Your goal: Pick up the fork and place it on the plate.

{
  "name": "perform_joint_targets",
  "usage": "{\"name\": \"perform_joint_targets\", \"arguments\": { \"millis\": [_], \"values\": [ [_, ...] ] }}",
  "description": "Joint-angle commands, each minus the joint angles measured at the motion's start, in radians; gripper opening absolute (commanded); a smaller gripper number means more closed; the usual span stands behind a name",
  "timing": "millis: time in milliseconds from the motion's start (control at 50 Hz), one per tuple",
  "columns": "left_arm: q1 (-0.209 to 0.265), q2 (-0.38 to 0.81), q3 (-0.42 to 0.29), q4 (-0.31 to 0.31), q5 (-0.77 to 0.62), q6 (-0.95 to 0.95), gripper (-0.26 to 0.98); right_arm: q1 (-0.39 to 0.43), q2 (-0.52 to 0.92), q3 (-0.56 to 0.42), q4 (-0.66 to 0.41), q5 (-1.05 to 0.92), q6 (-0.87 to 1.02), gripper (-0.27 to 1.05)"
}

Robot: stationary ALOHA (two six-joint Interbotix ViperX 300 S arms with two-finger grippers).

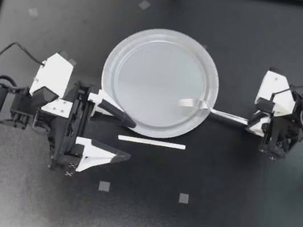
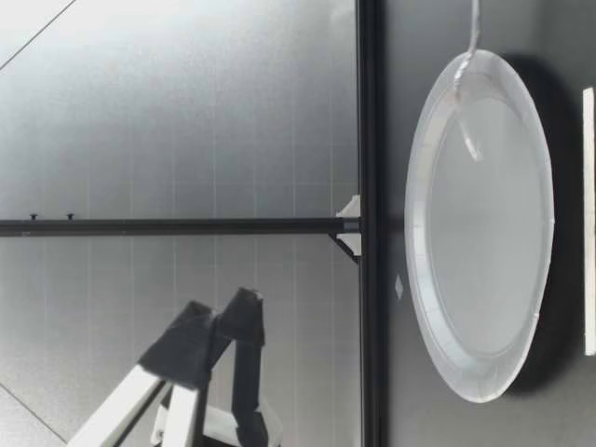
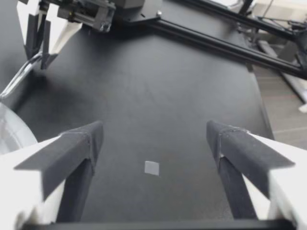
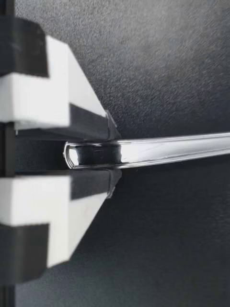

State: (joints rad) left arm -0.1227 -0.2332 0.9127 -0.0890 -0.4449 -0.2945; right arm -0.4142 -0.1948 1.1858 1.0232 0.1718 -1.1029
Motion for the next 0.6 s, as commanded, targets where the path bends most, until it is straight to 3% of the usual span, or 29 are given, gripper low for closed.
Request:
{"name": "perform_joint_targets", "arguments": {
  "millis": [0,380,580],
  "values": [
    [-0.002,-0.008,-0.020,0.003,-0.005,0.000,0.80,-0.011,-0.008,-0.021,-0.002,-0.006,-0.002,0.18],
    [-0.002,0.009,-0.020,0.002,-0.005,0.000,0.80,-0.012,-0.011,-0.018,-0.002,-0.049,0.002,0.25],
    [-0.002,0.012,-0.020,0.003,-0.005,0.000,0.80,-0.012,-0.011,-0.017,0.000,-0.049,0.017,0.36]
  ]
}}
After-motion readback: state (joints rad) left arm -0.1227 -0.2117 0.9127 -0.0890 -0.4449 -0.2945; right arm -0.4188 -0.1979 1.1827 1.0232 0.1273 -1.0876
